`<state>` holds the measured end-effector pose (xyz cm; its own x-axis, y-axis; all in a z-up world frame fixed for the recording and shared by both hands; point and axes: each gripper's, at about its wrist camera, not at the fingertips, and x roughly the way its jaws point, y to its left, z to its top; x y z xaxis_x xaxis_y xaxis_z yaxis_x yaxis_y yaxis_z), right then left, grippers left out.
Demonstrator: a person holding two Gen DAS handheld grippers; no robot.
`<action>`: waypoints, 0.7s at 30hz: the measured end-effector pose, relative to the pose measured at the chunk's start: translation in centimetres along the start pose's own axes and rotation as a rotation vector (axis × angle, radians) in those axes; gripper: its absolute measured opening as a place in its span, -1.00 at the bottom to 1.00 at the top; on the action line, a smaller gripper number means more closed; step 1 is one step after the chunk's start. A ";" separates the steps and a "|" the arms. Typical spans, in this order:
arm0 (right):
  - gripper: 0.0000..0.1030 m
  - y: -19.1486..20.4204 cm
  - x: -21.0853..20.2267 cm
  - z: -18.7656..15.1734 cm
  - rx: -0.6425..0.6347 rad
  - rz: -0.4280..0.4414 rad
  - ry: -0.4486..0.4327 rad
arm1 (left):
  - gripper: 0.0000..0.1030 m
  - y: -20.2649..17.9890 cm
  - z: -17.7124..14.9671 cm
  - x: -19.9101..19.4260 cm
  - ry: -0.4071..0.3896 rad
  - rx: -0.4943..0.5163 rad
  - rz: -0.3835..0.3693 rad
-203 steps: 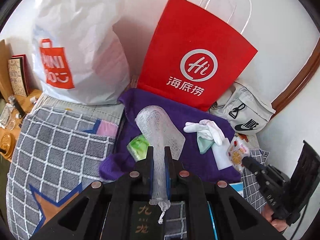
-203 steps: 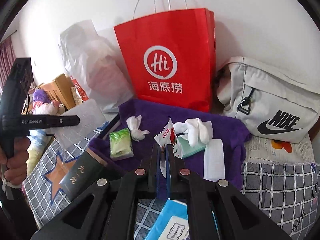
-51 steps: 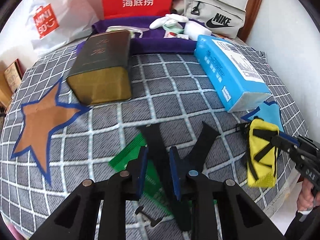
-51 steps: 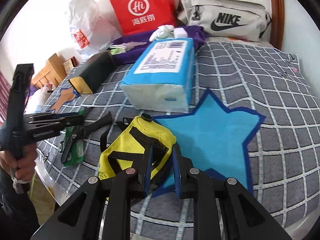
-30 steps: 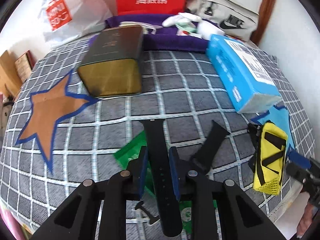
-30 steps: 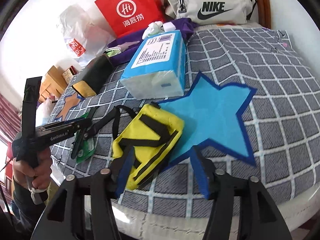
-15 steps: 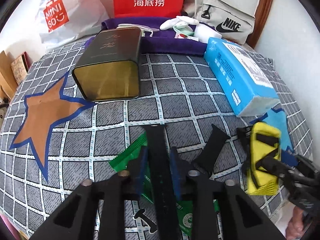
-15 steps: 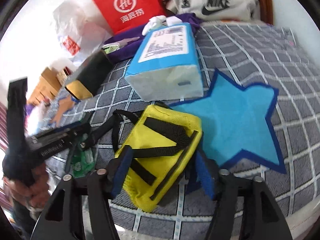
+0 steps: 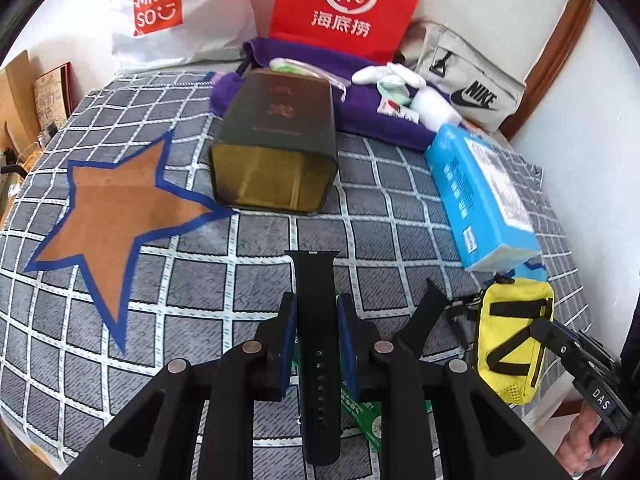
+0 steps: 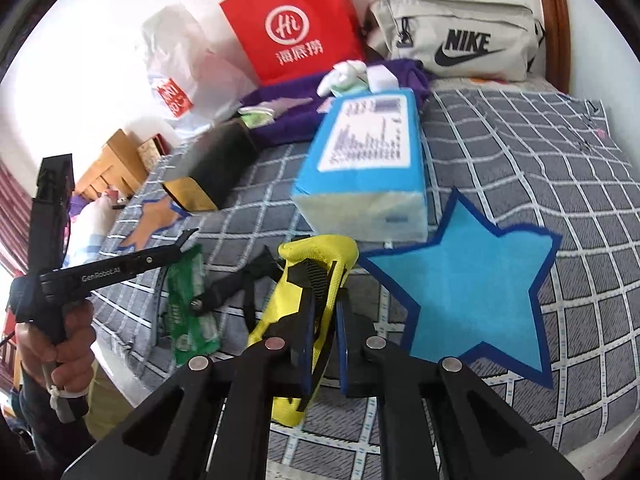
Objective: Organize soft objects
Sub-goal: 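Grasp the yellow pouch with the right tool while the left tool grasps the black watch strap, then carry the yellow pouch with the right tool while the left tool carries the strap toward the towel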
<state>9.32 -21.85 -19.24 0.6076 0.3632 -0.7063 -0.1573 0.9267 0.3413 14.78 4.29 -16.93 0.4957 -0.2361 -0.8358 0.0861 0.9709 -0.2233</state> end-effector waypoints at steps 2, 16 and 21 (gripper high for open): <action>-0.82 0.5 -0.6 0.3 -0.012 0.016 -0.009 | -0.62 0.0 0.1 -0.4 -0.006 -0.003 -0.007; -0.83 2.3 -4.9 2.6 -0.075 0.028 -0.087 | -0.62 -0.6 1.2 -3.8 -0.066 -0.010 -0.007; -0.83 2.3 -5.5 4.0 -0.090 0.009 -0.102 | -0.62 -0.7 2.3 -5.2 -0.095 -0.016 -0.005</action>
<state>8.74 -22.07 -12.07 0.6813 0.3640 -0.6350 -0.2298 0.9301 0.2867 14.17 4.90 -11.29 0.5749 -0.2355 -0.7836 0.0756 0.9689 -0.2357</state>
